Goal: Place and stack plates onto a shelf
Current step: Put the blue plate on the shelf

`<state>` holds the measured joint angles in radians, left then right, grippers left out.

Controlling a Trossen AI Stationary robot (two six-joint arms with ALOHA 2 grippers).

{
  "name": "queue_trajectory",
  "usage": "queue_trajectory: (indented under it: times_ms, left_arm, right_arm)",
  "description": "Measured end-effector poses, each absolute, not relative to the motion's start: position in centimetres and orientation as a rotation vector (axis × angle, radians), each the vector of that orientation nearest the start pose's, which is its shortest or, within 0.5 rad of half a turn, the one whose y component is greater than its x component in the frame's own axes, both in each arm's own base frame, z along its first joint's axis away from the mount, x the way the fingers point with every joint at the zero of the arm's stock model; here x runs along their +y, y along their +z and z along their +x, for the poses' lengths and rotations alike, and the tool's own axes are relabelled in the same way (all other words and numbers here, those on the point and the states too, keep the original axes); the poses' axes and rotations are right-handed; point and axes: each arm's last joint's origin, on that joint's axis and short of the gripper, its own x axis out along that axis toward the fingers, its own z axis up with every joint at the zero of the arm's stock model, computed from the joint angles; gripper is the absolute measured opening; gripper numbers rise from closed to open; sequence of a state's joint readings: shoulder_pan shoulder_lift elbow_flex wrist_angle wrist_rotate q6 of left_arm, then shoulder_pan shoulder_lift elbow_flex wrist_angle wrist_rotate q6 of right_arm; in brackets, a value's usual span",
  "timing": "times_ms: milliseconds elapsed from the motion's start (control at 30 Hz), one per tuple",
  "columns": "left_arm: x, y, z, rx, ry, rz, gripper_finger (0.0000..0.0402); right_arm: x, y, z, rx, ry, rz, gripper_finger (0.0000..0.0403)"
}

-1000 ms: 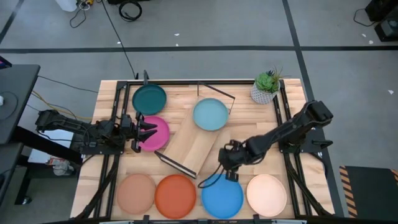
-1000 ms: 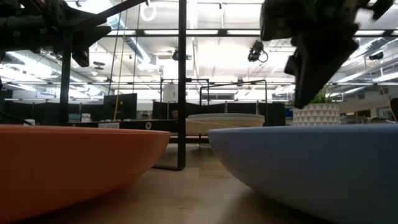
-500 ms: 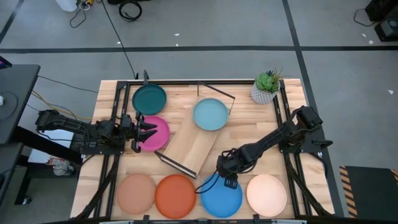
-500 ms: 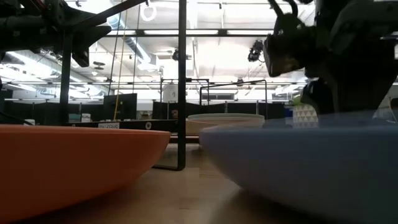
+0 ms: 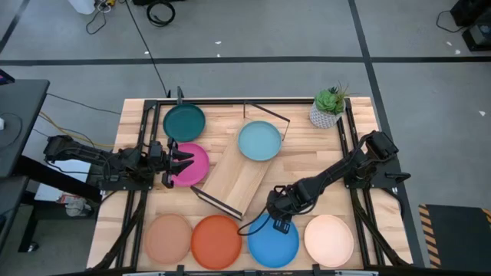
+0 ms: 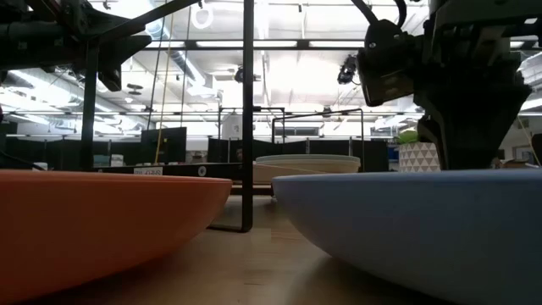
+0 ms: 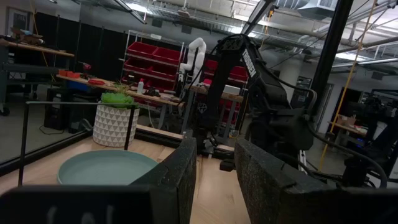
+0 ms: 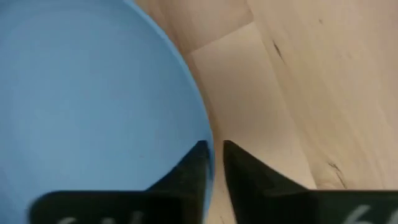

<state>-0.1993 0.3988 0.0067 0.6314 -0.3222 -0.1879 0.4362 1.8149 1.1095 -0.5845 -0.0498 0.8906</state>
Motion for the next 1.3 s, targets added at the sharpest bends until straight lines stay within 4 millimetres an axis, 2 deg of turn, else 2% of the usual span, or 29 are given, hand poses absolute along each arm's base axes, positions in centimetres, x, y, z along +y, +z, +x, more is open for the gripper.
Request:
queue_trajectory:
  times_ms: [100,300,433,633,767,1033,1133,1300]
  left_arm:
    - [-1.4,19.0,11.8,-0.242,0.100,-0.249,0.0116]
    - [-1.5,19.0,11.8,-0.242,0.100,-0.249,0.0116]
    - [-1.5,19.0,11.8,-0.242,0.100,-0.249,0.0116]
    - [-1.4,19.0,11.8,-0.242,0.100,-0.248,0.0116]
    - [-1.5,19.0,11.8,-0.242,0.100,-0.249,0.0116]
    - [-1.5,19.0,11.8,-0.243,0.099,-0.259,0.0116]
    - [-1.5,19.0,11.8,-0.243,0.099,-0.259,0.0116]
    - [-1.5,19.0,11.8,-0.243,0.099,-0.259,0.0116]
  right_arm:
    - [14.2,15.4,30.3,1.358,-0.183,0.499,0.0015]
    - [12.6,16.9,29.6,1.380,-0.228,0.498,0.0015]
    - [10.9,19.2,28.8,1.372,-0.239,0.489,0.0012]
    - [7.3,23.1,27.2,1.304,-0.387,0.480,0.0012]
    - [5.0,25.7,27.4,1.259,-0.510,0.404,0.0012]
    - [0.0,29.1,30.9,1.187,-0.548,0.318,0.0012]
    - [-1.6,29.1,33.0,1.164,-0.525,0.276,0.0012]
    - [-3.4,27.8,36.9,1.152,-0.438,0.244,0.0017]
